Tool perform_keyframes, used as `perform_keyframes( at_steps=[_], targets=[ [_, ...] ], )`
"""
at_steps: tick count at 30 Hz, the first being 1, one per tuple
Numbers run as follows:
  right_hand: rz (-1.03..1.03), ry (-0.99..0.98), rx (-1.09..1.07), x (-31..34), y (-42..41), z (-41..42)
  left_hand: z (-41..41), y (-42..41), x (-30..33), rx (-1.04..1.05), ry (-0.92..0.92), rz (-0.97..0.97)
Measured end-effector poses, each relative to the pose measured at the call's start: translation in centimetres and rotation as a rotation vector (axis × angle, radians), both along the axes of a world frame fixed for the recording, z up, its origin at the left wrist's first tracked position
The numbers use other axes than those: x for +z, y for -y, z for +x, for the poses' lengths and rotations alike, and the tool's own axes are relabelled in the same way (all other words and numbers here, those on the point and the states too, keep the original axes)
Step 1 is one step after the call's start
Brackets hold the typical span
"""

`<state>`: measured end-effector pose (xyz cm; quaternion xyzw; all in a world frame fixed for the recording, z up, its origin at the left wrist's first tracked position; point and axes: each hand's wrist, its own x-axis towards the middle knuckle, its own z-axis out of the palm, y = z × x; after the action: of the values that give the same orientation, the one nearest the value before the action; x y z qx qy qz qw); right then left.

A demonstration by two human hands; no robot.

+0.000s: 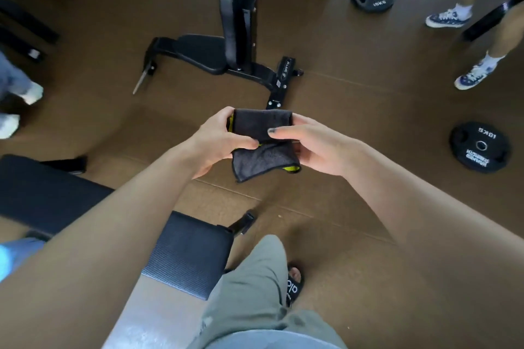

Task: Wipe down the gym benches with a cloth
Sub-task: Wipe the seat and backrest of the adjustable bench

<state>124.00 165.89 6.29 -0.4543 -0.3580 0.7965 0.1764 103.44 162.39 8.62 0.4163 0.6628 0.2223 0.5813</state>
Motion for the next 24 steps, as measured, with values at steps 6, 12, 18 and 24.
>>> perform_keyframes(
  at_steps=[6, 12, 18, 24],
  targets=[
    [0.022, 0.066, 0.032, -2.0, -7.8, -2.9, -2.8, -6.9, -2.2, 0.103, 0.013, -0.035],
    [0.015, 0.080, 0.047, -3.2, -17.7, -6.3, -5.8, -15.7, -3.8, 0.196, 0.041, -0.081],
    [-0.001, 0.089, 0.115, -3.1, -25.5, -11.3, -10.2, -22.0, -2.6, 0.326, 0.053, -0.071],
    [-0.030, 0.071, 0.149, -5.0, -34.1, -16.6, -13.9, -28.6, -4.1, 0.506, 0.161, -0.122]
  ],
)
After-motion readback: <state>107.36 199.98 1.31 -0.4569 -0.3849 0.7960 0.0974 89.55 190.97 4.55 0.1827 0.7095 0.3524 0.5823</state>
